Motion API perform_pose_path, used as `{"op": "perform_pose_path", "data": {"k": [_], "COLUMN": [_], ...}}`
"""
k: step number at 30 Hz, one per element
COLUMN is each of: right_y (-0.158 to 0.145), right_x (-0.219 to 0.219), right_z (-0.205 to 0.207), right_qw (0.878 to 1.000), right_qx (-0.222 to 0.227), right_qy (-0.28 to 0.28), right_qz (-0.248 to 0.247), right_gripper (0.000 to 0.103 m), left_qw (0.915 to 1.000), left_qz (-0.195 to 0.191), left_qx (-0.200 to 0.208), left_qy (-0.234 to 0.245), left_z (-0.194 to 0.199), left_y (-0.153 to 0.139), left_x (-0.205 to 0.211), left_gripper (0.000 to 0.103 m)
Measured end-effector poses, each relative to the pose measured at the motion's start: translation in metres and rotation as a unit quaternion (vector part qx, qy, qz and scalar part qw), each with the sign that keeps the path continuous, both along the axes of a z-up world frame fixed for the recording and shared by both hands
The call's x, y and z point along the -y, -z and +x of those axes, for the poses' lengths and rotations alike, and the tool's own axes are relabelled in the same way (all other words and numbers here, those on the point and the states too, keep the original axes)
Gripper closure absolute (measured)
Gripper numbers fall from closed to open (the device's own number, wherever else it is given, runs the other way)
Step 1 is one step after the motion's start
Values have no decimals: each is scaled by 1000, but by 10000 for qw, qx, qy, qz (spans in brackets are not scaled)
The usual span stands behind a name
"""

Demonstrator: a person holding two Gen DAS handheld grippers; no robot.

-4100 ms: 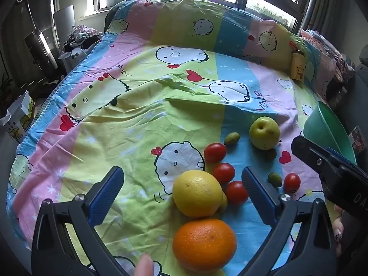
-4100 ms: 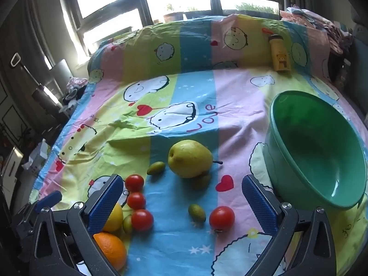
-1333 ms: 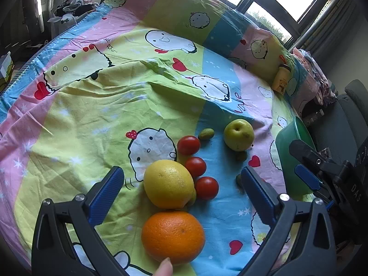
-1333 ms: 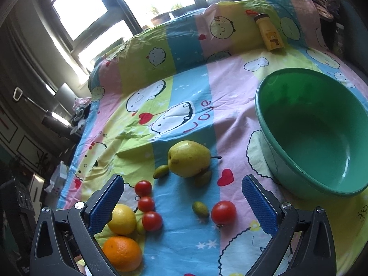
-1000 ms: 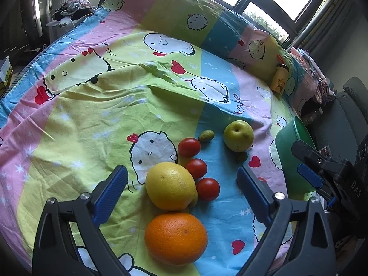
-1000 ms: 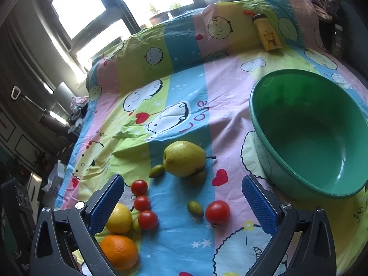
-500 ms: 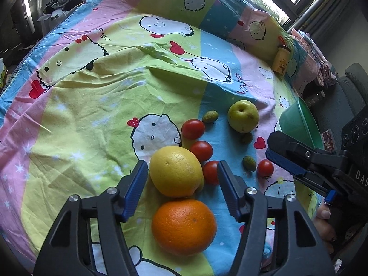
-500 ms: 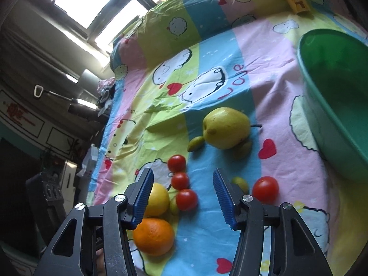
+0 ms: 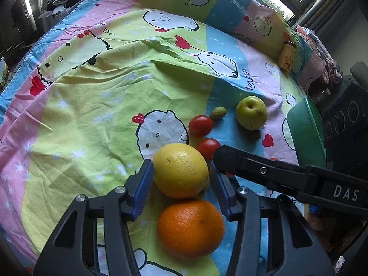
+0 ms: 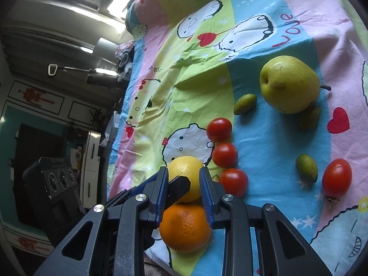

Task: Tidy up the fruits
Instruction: 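Lower the right tool onto the yellow grapefruit and close its fingers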

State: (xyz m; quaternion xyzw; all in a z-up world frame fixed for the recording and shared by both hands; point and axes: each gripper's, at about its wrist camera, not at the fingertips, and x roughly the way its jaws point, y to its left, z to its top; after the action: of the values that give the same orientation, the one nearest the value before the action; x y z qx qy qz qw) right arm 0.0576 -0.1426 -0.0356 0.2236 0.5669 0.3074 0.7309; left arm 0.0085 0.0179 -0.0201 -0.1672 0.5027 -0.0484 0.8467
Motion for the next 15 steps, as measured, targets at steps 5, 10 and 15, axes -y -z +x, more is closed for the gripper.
{"op": "perform_pose_path", "data": {"k": [5, 10, 15], "right_y": [9, 14, 24], "right_x": [-3, -4, -7], "right_z": [6, 10, 15], "right_qw": [9994, 9988, 9972], "right_qx": [-291, -455, -716], "right_qy": [-80, -98, -161], "right_qz": [161, 119, 174], "right_gripper": [72, 72, 65], "left_qw": [9999, 9998, 9996], "left_qz": [136, 202, 273], "left_qx": [-29, -31, -17], "left_qy": [11, 38, 119], "left_z": [1, 1, 2], "left_y": [1, 3, 4], "left_x": [2, 2, 6], "left_gripper": [53, 50, 45]}}
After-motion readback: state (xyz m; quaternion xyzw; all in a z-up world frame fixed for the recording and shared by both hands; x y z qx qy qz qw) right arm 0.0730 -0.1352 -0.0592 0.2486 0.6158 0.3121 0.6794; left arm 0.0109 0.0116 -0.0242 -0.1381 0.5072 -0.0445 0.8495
